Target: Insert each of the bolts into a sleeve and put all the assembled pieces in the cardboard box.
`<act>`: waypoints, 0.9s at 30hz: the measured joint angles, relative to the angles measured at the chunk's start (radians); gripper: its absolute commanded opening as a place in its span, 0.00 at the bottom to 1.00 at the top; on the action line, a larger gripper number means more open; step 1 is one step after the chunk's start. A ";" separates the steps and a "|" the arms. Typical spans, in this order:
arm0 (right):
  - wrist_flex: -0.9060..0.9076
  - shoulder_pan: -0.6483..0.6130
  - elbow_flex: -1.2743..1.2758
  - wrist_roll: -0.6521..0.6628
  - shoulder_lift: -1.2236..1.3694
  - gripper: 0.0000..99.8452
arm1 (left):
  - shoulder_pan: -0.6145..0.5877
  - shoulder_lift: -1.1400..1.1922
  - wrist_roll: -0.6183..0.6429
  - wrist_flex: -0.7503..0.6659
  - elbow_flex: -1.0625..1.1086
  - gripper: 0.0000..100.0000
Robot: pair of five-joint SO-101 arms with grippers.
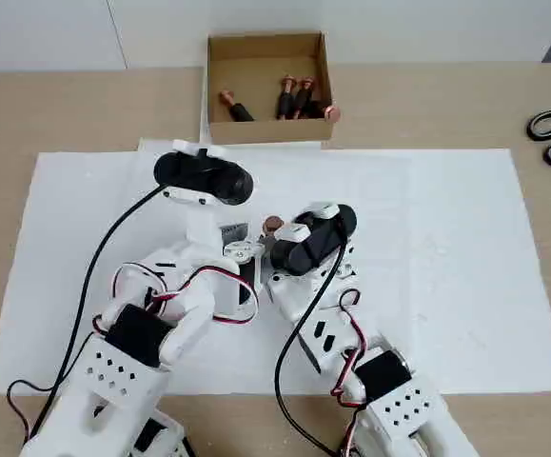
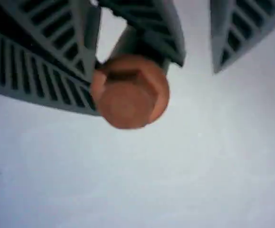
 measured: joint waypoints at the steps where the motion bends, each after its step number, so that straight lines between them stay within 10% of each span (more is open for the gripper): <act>1: 0.000 0.000 0.000 0.000 0.000 0.00 | -0.005 0.000 0.000 0.015 -0.011 0.16; 12: 0.000 0.000 0.000 0.000 0.000 0.00 | -0.068 0.000 -0.121 0.232 -0.137 0.16; 27: 0.152 0.133 -0.038 0.038 0.002 0.00 | -0.595 0.000 -0.385 0.468 -0.236 0.16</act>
